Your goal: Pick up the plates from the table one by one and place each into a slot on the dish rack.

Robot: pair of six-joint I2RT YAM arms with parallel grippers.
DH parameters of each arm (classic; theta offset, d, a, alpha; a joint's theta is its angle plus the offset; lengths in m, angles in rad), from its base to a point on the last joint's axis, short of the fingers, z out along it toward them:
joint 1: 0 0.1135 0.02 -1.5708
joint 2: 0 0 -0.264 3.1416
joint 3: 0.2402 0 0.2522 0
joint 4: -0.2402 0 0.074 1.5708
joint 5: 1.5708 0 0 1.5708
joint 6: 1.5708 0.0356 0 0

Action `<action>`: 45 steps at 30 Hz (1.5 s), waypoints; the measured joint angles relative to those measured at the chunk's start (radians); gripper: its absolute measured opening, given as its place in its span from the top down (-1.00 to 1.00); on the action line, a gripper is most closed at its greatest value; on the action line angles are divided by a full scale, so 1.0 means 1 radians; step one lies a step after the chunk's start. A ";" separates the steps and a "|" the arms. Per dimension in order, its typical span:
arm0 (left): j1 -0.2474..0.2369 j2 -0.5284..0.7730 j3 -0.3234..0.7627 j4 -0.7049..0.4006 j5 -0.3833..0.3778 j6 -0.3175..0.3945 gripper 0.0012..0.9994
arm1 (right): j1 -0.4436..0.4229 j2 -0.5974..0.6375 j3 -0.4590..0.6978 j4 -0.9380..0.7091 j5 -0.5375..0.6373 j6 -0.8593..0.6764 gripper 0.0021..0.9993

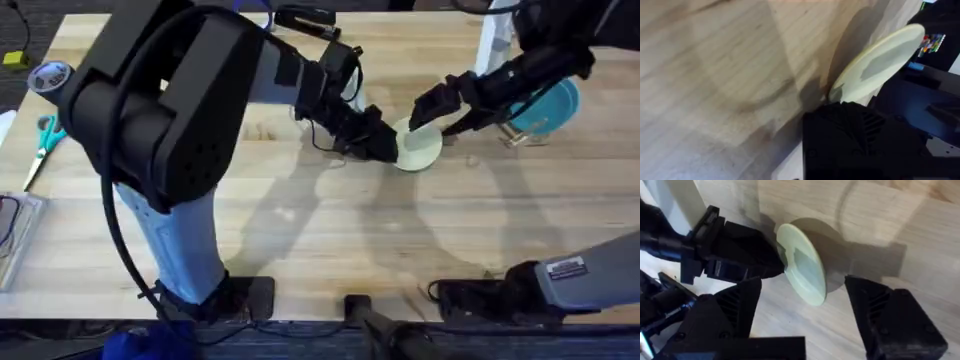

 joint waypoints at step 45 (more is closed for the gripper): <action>0.000 0.000 0.000 0.000 0.000 0.000 0.92 | 0.016 0.033 -0.066 0.020 -0.050 -0.001 -0.09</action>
